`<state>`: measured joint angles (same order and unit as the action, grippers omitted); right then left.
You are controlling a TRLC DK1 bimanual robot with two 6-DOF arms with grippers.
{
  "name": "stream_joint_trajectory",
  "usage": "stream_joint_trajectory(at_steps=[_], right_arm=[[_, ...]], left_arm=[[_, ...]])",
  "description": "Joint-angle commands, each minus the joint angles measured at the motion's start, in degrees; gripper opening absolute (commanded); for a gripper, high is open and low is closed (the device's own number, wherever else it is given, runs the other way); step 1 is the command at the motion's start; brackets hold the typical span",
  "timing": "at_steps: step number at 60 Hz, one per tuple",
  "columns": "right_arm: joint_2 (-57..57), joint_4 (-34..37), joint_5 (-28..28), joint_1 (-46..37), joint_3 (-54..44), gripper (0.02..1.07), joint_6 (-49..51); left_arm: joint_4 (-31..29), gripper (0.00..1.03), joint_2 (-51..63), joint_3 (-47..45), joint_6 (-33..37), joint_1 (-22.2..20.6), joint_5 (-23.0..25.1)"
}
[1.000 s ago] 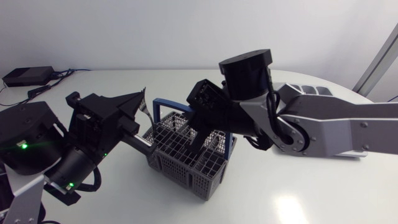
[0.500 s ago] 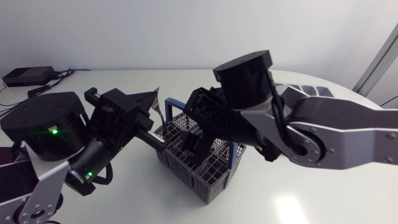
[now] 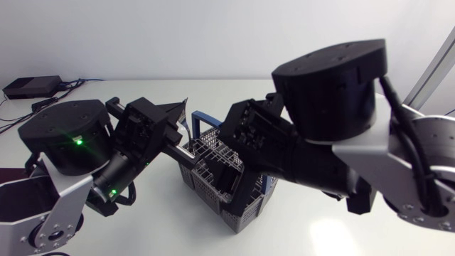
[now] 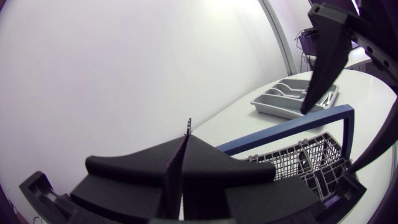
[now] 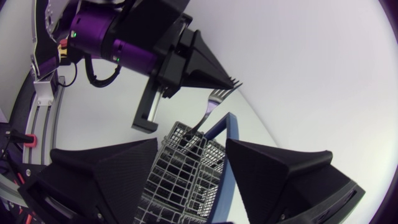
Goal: Unload the cutlery basket into the drawer organizer.
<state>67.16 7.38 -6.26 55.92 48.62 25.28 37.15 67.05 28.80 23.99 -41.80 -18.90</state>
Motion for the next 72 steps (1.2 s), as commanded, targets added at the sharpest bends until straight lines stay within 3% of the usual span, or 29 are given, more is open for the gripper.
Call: stream_joint_trajectory(at_steps=[1,14,43,72], right_arm=[[-0.1,0.1,-0.2,1.0,-3.0,0.54,-2.2],[0.8,-3.2,0.7,1.2,-7.2,0.16,-3.8],[13.5,-15.7,2.7,-0.7,-7.8,0.13,-3.5],[27.2,-20.5,2.9,-4.9,-5.1,0.13,-2.2]], left_arm=[[1.2,0.14,0.5,2.8,-0.6,-0.1,0.4],[1.5,0.14,0.5,3.2,-1.0,1.5,0.4],[1.4,0.14,0.3,3.3,-1.0,1.3,0.4],[1.5,0.14,-1.8,2.7,-0.7,0.5,0.4]])
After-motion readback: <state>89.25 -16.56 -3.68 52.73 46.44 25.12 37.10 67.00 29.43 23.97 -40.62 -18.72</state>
